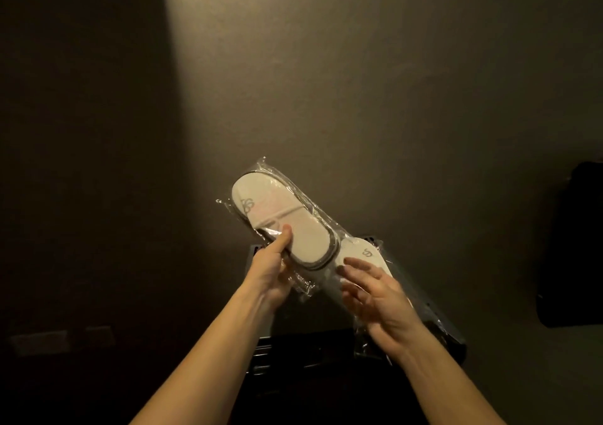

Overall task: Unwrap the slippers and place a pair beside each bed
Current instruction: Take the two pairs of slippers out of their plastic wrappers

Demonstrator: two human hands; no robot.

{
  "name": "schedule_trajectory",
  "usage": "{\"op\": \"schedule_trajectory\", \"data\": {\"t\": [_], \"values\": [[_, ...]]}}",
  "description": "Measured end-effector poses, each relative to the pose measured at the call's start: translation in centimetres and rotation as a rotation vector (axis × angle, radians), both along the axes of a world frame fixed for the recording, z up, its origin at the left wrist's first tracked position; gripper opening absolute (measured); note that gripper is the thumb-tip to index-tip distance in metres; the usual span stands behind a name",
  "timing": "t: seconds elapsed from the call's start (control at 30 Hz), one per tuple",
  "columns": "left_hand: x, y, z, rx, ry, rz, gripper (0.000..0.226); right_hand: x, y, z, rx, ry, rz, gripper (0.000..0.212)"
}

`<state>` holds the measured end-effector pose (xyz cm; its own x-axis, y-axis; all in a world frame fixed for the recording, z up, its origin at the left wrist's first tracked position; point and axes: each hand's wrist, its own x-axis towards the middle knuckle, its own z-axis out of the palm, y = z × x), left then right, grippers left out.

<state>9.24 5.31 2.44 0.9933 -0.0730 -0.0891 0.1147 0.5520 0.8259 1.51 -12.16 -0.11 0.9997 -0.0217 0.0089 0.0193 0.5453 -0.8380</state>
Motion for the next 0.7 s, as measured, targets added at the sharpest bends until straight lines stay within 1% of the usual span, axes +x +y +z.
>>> {"op": "schedule_trajectory", "data": {"t": [0.03,0.1,0.17,0.23,0.33,0.4,0.43,0.5,0.53,0.57,0.63,0.7], "values": [[0.0,-0.2,-0.1,0.017,-0.005,-0.006,0.044,-0.1,0.4,-0.1,-0.050,-0.039,-0.004,0.035],[-0.2,-0.7,-0.4,0.039,-0.016,-0.024,0.054,-0.4,0.9,0.1,-0.128,-0.104,-0.031,0.032],[-0.5,-1.1,-0.6,0.038,-0.020,-0.042,0.054,-0.5,1.1,0.6,-0.179,-0.149,-0.069,0.023],[-0.8,-1.3,-0.8,0.012,-0.017,-0.067,0.050,-0.4,1.2,0.9,-0.282,-0.193,-0.127,0.023],[-0.9,-1.3,-1.0,-0.031,-0.012,-0.024,0.042,0.3,1.5,0.7,-0.427,-0.218,-0.399,0.036],[-1.0,-1.4,-0.9,-0.061,-0.007,0.023,0.039,0.3,1.3,0.8,-0.420,-0.186,-0.481,0.042],[-0.9,-1.3,-0.9,-0.073,-0.010,0.031,0.035,0.2,1.1,0.9,-0.376,-0.149,-0.466,0.046],[-0.8,-1.2,-0.8,-0.077,-0.009,0.028,0.026,0.1,0.5,0.9,-0.310,-0.091,-0.363,0.049],[-0.8,-1.1,-0.7,-0.079,-0.008,0.022,0.025,0.2,0.3,0.8,-0.298,-0.097,-0.301,0.048],[-0.8,-1.1,-0.7,-0.083,-0.011,0.013,0.025,0.3,0.3,0.6,-0.287,-0.117,-0.257,0.041],[-0.8,-1.3,-0.7,-0.092,-0.024,-0.002,0.028,0.8,0.3,0.1,-0.274,-0.164,-0.271,0.025],[-0.9,-1.6,-0.9,-0.092,-0.024,-0.018,0.031,1.1,0.3,0.1,-0.300,-0.205,-0.324,0.026]]}}
